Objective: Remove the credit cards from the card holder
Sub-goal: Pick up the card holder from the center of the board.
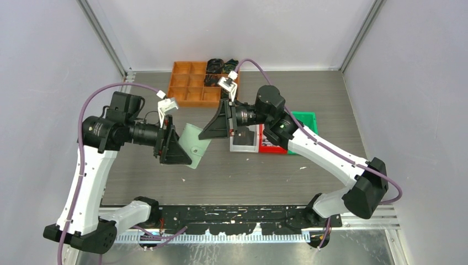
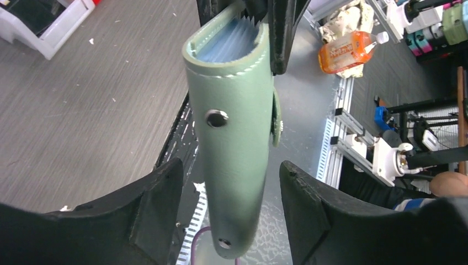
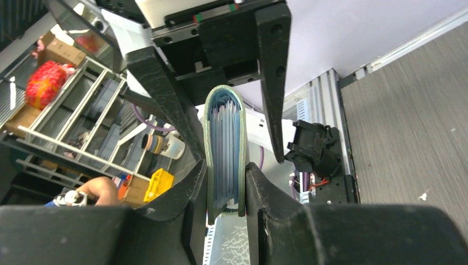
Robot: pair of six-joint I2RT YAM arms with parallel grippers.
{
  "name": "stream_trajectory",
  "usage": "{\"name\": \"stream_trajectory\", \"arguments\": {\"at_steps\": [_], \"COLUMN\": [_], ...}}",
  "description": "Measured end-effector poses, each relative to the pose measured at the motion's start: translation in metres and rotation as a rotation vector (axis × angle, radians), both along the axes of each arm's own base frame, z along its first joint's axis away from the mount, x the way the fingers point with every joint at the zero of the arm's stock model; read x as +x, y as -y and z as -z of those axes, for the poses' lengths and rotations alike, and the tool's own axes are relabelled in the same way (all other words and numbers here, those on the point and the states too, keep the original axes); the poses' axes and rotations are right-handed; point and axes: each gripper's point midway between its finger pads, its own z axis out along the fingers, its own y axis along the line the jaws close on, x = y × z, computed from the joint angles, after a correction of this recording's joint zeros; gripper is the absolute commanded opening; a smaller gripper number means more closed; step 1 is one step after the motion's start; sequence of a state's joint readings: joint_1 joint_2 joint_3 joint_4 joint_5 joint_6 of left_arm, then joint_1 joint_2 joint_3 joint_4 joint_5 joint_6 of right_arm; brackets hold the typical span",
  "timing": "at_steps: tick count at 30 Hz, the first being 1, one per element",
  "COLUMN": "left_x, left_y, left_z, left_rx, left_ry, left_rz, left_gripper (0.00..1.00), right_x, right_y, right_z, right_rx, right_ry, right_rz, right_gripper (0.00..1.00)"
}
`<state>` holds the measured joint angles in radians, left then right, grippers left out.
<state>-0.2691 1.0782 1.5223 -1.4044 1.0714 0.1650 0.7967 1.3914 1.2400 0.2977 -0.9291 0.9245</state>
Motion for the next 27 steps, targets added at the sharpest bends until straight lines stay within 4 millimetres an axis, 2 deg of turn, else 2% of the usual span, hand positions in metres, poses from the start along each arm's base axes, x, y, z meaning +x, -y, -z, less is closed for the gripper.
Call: {"name": "stream_trajectory", "arguments": {"at_steps": [3,8,10,13,14,15,16,18,20,25,27], "left_x": [0.002,0.000,0.000,0.000,0.000,0.001,0.002,0.007,0.014,0.047,0.061], "left_y": [-0.002,-0.004,-0.005,-0.005,-0.005,-0.005,-0.005,-0.007,-0.011,-0.031,-0.040], "left_z": [0.001,0.002,0.003,0.003,0.002,0.003,0.004,0.008,0.017,0.045,0.053], "left_rx": [0.020,0.032,0.036,0.037,0.037,0.038,0.041,0.059,0.096,0.236,0.282], "left_ry": [0.019,0.032,0.043,0.042,0.044,0.044,0.045,0.065,0.080,0.156,0.185], "left_rz": [-0.011,-0.004,-0.001,-0.003,-0.006,-0.012,-0.020,-0.046,-0.093,-0.276,-0.342], "left_gripper": [0.62,0.36,0.26,0.13,0.09,0.06,0.02,0.00,0.00,0.00,0.00], "right_x": [0.005,0.010,0.010,0.009,0.009,0.010,0.011,0.020,0.038,0.086,0.094], "right_y": [0.001,0.007,0.009,0.010,0.010,0.010,0.010,0.009,0.010,0.029,0.037], "right_z": [0.004,0.000,-0.002,-0.003,-0.003,-0.002,-0.001,0.004,0.014,0.028,0.030], "right_rx": [-0.020,-0.022,-0.020,-0.018,-0.018,-0.019,-0.023,-0.048,-0.107,-0.263,-0.292], "right_ry": [0.013,0.058,0.070,0.090,0.093,0.096,0.097,0.090,0.080,0.035,0.017], "right_rz": [0.047,0.121,0.133,0.141,0.143,0.148,0.155,0.207,0.309,0.614,0.692], "right_gripper": [0.01,0.01,0.04,0.22,0.33,0.52,0.63,0.68,0.76,0.76,0.75]}}
